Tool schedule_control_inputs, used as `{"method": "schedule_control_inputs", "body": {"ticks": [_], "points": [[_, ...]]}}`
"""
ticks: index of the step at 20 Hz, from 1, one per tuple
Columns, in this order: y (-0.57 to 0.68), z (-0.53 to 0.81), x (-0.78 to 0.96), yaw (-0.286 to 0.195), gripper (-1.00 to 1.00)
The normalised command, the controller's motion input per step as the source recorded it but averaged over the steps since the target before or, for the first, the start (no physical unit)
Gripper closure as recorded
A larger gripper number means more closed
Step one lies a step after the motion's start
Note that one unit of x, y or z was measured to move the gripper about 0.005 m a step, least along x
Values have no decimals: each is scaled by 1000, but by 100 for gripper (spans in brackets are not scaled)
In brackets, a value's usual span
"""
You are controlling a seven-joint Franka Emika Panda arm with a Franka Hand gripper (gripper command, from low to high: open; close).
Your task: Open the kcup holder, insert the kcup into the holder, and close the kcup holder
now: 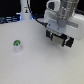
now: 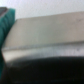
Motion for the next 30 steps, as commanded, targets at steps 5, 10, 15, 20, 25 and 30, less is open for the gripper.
{"method": "schedule_control_inputs", "body": {"ticks": [5,10,15,20,25,30], "points": [[-300,332,140,-119,-100],[-599,311,46,-191,-100],[-605,258,-15,-214,-100],[-457,189,-216,-237,-100],[-397,112,-310,-251,-100],[-430,42,-331,-245,-100]]}}
